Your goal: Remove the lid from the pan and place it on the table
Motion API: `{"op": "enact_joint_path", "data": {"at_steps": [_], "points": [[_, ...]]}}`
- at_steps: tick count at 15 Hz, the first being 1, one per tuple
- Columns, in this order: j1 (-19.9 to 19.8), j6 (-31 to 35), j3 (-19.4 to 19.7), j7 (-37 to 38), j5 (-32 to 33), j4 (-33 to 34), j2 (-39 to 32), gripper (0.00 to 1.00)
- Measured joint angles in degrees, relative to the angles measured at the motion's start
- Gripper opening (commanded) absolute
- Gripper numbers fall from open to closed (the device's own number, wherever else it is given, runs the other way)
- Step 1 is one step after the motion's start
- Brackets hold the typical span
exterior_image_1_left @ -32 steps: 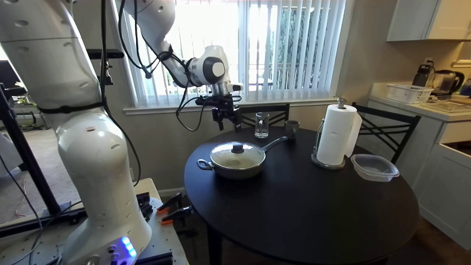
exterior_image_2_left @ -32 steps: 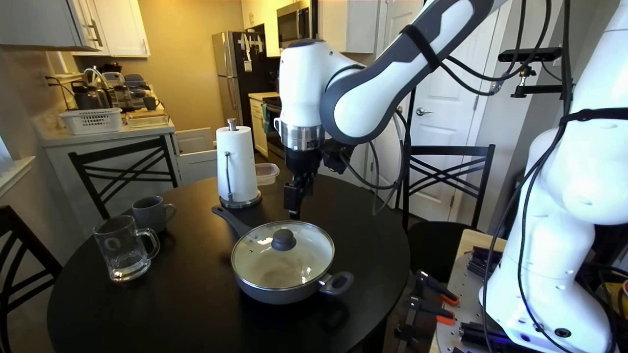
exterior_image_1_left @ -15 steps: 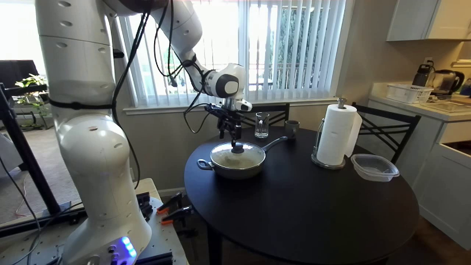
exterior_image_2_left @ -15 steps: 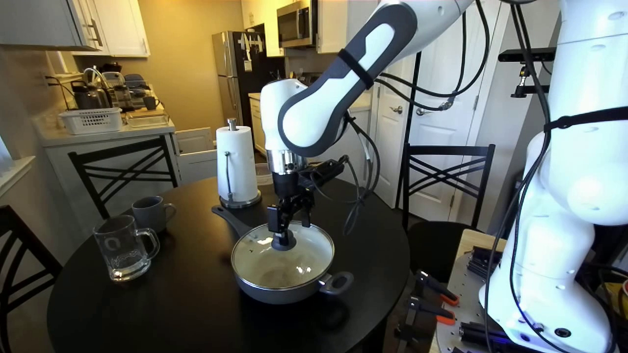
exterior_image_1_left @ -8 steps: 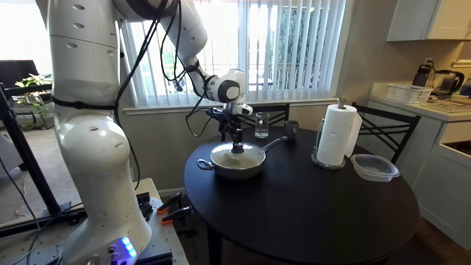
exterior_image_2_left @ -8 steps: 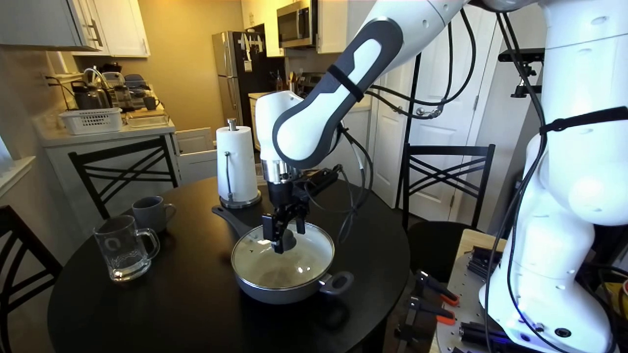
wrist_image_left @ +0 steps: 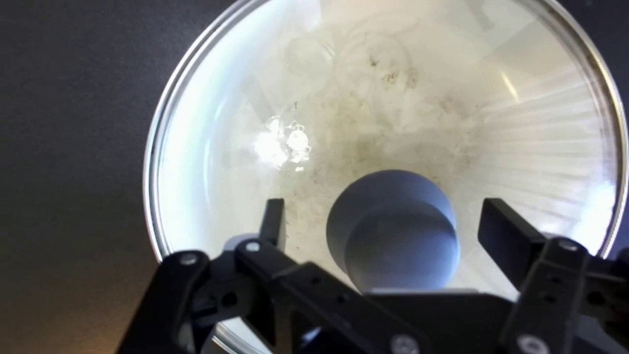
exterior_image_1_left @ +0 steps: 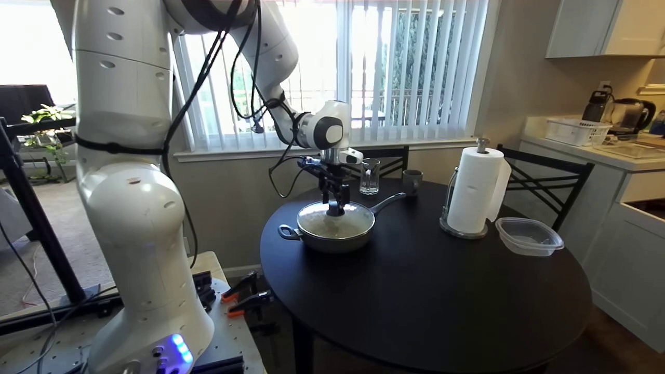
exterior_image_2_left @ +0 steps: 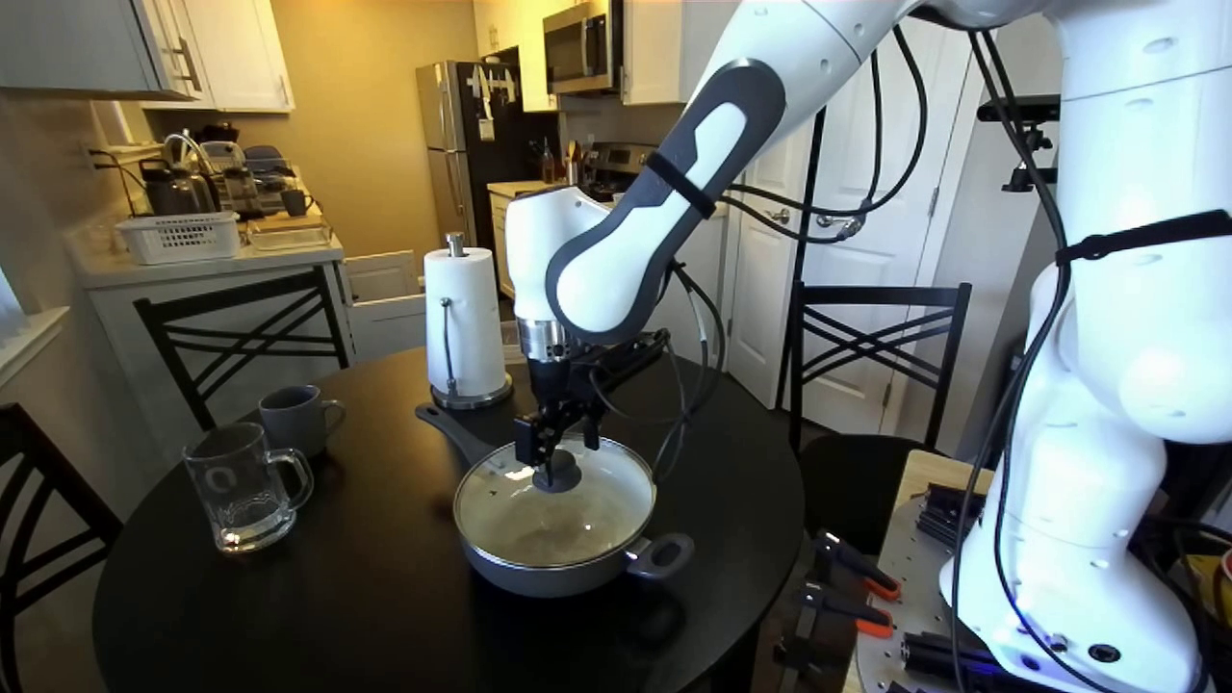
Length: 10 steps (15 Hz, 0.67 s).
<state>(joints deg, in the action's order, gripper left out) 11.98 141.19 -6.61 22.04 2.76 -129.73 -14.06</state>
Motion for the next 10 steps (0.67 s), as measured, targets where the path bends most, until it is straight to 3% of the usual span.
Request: {"op": "enact_joint_path", "data": {"at_steps": [10], "points": [[1.78,0.0,0.44,3.51,0.23,0.93,-0.58,1.0]]}}
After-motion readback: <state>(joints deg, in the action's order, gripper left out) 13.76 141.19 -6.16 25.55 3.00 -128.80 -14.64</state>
